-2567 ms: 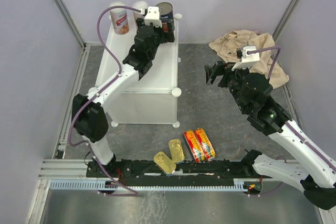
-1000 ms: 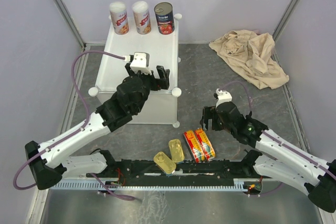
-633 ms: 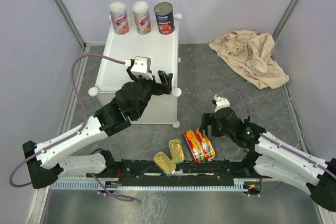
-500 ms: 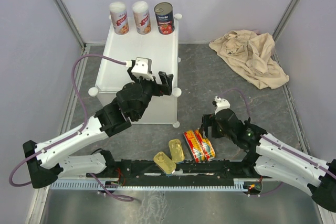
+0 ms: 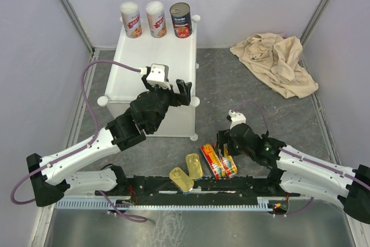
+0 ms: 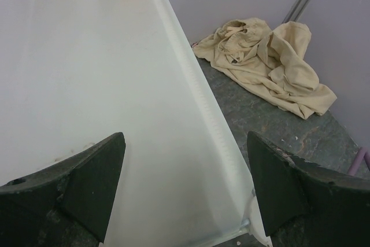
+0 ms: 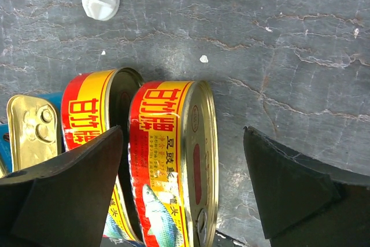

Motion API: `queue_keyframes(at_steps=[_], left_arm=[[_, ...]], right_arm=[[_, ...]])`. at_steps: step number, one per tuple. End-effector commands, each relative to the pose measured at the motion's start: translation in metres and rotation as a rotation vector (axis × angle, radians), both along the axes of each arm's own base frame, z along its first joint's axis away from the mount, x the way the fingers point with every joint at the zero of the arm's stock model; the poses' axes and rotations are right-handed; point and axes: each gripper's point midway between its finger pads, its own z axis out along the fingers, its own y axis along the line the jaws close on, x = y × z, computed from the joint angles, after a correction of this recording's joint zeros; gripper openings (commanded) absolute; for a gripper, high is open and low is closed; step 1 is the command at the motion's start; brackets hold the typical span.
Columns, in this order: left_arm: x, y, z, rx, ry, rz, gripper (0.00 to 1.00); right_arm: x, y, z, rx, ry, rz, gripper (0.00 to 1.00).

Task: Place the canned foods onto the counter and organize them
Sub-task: Pick up the canned food from the center of the board.

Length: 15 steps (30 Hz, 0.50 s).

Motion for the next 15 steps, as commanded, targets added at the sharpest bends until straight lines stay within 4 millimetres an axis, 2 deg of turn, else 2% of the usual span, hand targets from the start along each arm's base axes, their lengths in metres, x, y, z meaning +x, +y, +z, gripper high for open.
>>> queue_keyframes(at_steps=[1,15], left_arm=[[0.001,-0.001,0.010,-0.048,-0.027,0.014,0.91],[-0.001,-0.002,0.013,-0.061,-0.030,0.002,0.91]], right_arm=[[0.007,0.007,0.007,0.032,-0.038,-0.022,0.92],[0.008,0.003,-0.014,-0.038,-0.007,-0.041,0.91]])
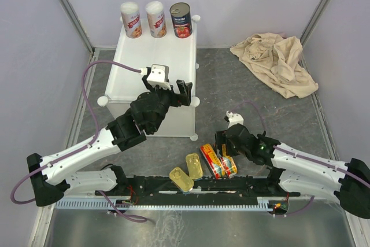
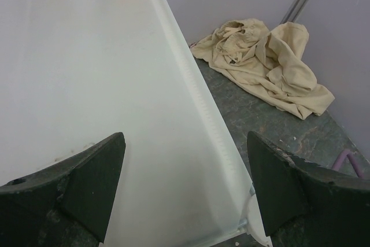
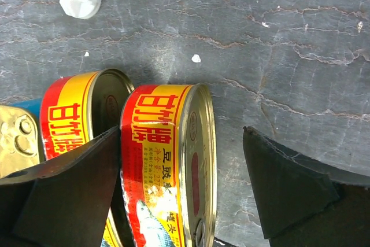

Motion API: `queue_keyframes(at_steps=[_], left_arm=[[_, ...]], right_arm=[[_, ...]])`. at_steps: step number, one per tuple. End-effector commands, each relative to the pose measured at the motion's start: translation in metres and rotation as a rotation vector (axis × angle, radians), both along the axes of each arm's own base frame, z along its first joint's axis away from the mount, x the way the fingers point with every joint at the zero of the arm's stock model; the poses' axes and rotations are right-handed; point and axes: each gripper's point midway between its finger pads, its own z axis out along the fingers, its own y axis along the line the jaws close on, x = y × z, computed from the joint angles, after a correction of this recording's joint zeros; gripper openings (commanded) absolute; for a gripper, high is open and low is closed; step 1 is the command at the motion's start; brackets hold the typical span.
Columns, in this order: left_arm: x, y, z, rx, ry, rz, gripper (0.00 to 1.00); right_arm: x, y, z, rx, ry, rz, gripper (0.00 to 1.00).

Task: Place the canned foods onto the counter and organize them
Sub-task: Pick up the canned food from the center of the board.

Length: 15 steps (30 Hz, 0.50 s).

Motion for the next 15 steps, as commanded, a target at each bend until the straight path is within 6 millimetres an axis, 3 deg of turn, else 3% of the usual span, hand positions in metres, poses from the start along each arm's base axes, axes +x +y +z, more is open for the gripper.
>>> queue_keyframes(at_steps=[1,10,15], left_arm=[[0.000,-0.001,0.015,-0.059,-0.029,0.004,0.91],[-0.002,-0.002,0.015,-0.078,-0.029,-0.004,0.91],[-0.002,-0.001,0.013,-0.081,-0.026,-0.003,0.91]], right_arm=[[0.006,0.001,-0.001,-0.001,-0.021,-0.027,0.90],[0.005,-0.002,-0.011,-0.040,0.003,-0.032,0.57],[0.012,-0.006,0.006,-0.042,-0.050,-0.048,0.37]])
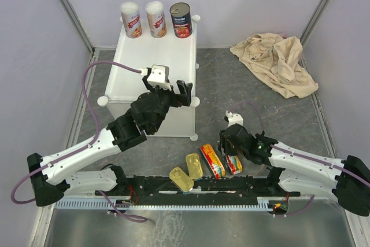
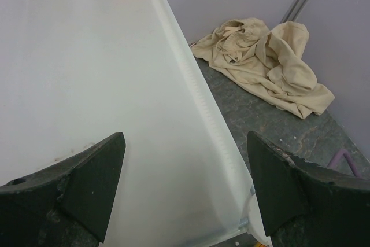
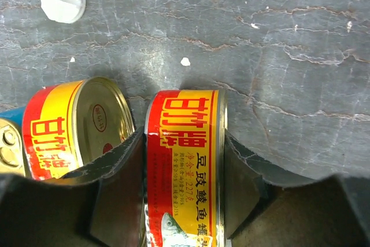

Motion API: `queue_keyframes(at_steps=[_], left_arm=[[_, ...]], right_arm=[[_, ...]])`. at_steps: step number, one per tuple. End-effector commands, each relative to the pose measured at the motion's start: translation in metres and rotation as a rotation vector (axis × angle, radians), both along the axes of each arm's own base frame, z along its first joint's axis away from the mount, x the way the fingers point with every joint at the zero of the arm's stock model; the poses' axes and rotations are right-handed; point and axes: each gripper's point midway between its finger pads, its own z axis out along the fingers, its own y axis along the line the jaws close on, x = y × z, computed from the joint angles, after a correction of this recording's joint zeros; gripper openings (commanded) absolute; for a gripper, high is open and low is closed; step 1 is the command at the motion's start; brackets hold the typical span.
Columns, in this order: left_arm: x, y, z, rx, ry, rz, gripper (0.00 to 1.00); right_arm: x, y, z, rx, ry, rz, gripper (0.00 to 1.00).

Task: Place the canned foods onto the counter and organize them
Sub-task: Pick up the canned food from the center of the board.

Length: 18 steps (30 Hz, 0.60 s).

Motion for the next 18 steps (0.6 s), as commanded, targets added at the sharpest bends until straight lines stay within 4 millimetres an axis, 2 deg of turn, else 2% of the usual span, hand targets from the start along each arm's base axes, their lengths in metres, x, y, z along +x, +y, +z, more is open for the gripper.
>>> queue_keyframes(at_steps=[1,5,10,15,18], left_arm=[[-0.002,-0.001,0.015,-0.080,-0.023,-0.003,0.91],[-0.002,0.000,0.015,-0.081,-0.024,-0.002,0.91],[-0.003,0.001,0.016,-0.085,-0.025,-0.003,0.91],[-0.004,0.002,0.014,-0.084,-0.023,-0.004,0.91],[-0.006,0.004,0.014,-0.087,-0.022,-0.006,0.91]], right_arm=[[0.009,-0.005,0.021,-0.006,-0.069,-0.025,0.36],[0.018,-0.007,0.041,-0.028,-0.121,-0.022,0.30],[0.030,-0.008,0.057,-0.066,-0.168,-0.031,0.30],[0.055,-0.015,0.075,-0.174,-0.247,-0.073,0.28],[0.072,-0.017,0.079,-0.221,-0.260,-0.094,0.27]])
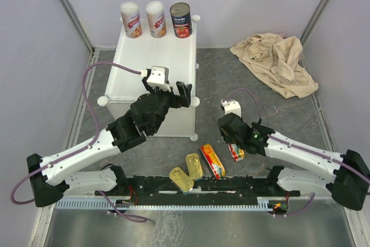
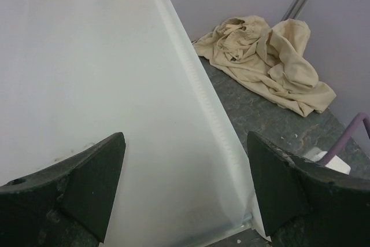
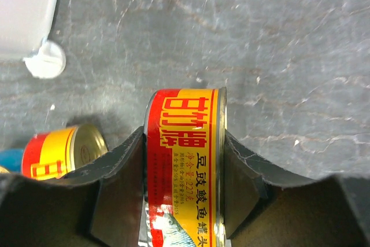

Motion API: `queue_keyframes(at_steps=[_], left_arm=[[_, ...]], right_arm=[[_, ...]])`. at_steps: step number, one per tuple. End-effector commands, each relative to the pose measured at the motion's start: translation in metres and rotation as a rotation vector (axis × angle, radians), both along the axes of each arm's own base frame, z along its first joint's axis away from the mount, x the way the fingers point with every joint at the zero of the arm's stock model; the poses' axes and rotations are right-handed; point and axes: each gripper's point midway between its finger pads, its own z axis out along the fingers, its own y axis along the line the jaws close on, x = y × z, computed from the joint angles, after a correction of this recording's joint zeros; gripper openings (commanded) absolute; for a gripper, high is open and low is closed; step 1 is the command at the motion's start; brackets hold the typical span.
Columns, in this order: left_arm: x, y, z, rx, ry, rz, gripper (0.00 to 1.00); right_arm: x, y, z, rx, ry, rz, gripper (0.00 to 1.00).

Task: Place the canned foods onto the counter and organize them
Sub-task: Pick up the canned food from the center of the board, then place the canned food at the center of the board.

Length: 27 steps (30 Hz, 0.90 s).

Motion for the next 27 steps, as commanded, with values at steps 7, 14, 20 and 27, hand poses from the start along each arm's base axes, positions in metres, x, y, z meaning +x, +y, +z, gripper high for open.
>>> queue_keyframes(at_steps=[7,14,20,27], left_arm=[[-0.007,0.007,0.021,-0.095,-0.032,-0.006,0.91],[-0.008,0.007,0.022,-0.097,-0.034,-0.013,0.91],[-0.010,0.009,0.025,-0.101,-0.041,-0.015,0.91],[-0.011,0.010,0.030,-0.106,-0.049,-0.018,0.91]], right_arm=[[0.075,-0.014,0.040,-0.123,-0.187,-0.139,0.27],[0.111,-0.036,0.036,-0.217,-0.188,-0.238,0.27],[0.131,-0.052,0.031,-0.298,-0.196,-0.309,0.29],[0.146,-0.058,0.024,-0.406,-0.193,-0.360,0.30]])
